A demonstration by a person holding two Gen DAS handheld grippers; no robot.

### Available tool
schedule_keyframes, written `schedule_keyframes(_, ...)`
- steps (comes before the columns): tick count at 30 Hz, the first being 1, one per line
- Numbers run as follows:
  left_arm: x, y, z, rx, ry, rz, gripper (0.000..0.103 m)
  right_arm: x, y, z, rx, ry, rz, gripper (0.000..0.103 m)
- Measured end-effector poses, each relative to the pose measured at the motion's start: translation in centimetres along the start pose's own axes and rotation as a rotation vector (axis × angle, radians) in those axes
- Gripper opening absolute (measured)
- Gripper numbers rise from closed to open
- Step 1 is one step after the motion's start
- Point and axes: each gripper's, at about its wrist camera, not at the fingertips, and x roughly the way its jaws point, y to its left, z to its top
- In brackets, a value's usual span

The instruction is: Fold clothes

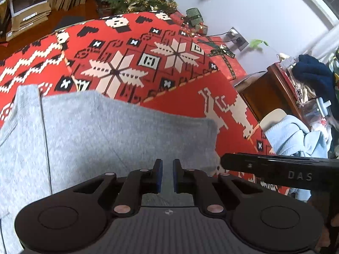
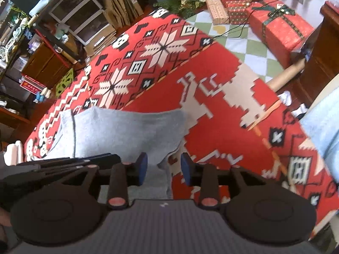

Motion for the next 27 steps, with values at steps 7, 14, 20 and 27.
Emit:
schedule_keyframes(7, -0.2, -0.1, -1.0, -0.002, 0.006, 0.01, 0.008, 1.3, 0.8, -1.0, -0.053, 0.018, 0.025, 0.047)
schedule_keyframes(14, -0.3, -0.1, -1.8, 0.002, 0.014, 0.018, 0.008, 1.8, 1.9, -1.9, -0.179, -0.007, -0.003, 0.042)
schedule_keyframes(20, -0.2, -0.1, -1.9, -0.002, 0.013, 0.022, 0.008, 2.2, 2.2, -1.9, -0.218, -0.044, -0.059, 0.004)
schedule_keyframes(27, 0.2, -0.7, -1.6, 0.007, 0.009, 0.004, 0.008, 1.8, 1.7, -1.7, -0.139, 0.006, -0.124, 0.002)
